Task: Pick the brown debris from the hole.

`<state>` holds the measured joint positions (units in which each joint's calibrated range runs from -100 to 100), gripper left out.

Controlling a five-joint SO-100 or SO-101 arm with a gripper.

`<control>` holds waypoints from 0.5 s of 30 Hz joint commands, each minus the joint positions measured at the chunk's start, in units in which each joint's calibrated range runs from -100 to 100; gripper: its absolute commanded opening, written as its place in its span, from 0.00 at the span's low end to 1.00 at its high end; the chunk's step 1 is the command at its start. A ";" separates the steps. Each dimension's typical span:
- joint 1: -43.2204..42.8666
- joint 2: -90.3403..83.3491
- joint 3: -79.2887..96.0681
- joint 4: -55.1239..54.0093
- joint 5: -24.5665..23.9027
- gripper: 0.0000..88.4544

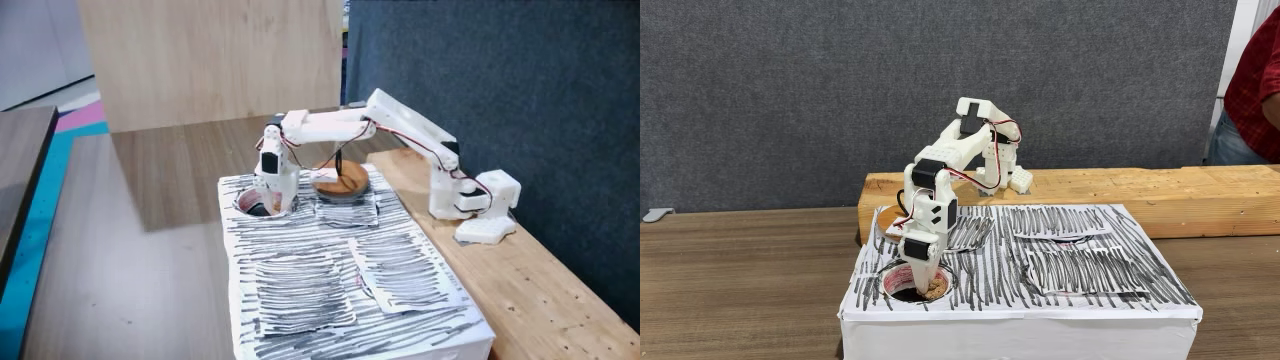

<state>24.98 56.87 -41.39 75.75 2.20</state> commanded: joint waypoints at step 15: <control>-0.64 -24.04 -5.23 8.74 0.29 0.01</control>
<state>24.46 38.04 -45.08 80.70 2.31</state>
